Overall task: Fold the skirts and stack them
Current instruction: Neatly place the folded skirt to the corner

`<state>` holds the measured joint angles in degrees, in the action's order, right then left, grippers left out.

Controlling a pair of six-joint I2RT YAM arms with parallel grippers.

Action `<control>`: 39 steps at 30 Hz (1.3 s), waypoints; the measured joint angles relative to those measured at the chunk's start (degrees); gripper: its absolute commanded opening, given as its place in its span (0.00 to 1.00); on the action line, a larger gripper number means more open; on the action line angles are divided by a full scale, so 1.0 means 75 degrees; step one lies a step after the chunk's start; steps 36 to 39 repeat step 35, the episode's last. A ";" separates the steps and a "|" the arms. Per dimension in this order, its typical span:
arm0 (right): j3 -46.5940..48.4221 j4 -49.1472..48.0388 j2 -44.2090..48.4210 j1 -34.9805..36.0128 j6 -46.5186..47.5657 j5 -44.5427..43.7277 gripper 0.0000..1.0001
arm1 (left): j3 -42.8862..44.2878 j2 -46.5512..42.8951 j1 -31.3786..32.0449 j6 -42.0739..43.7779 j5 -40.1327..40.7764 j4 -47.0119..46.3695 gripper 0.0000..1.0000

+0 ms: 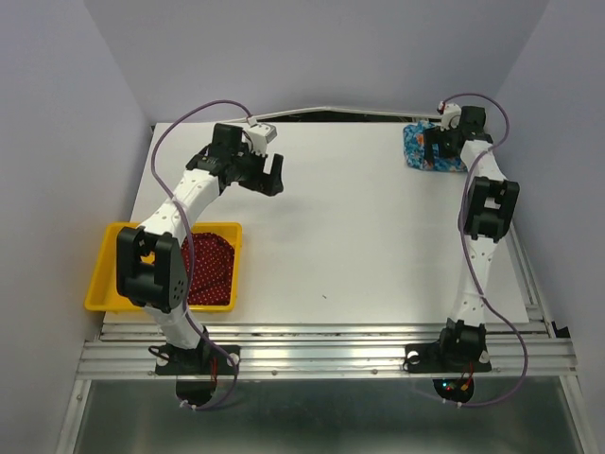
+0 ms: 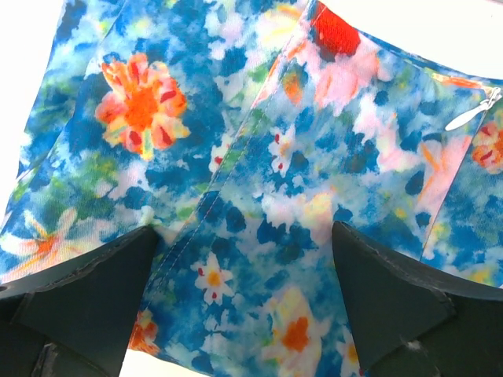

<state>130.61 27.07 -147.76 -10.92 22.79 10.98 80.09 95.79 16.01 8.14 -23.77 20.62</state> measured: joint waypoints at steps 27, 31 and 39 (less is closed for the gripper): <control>-0.5648 0.1530 0.7769 0.1539 -0.0906 0.0959 1.00 | -0.0280 -0.1224 -0.0350 0.0198 0.0420 -0.0889 0.98; -0.8212 0.1422 0.8792 0.1580 -0.1600 0.1399 1.00 | -0.1734 -0.2495 -0.0350 0.0510 0.0466 -0.1166 0.98; -0.9862 0.1629 0.9865 0.1556 -0.1886 0.1486 1.00 | -0.3150 -0.3637 -0.0350 0.0793 0.0766 -0.1172 0.99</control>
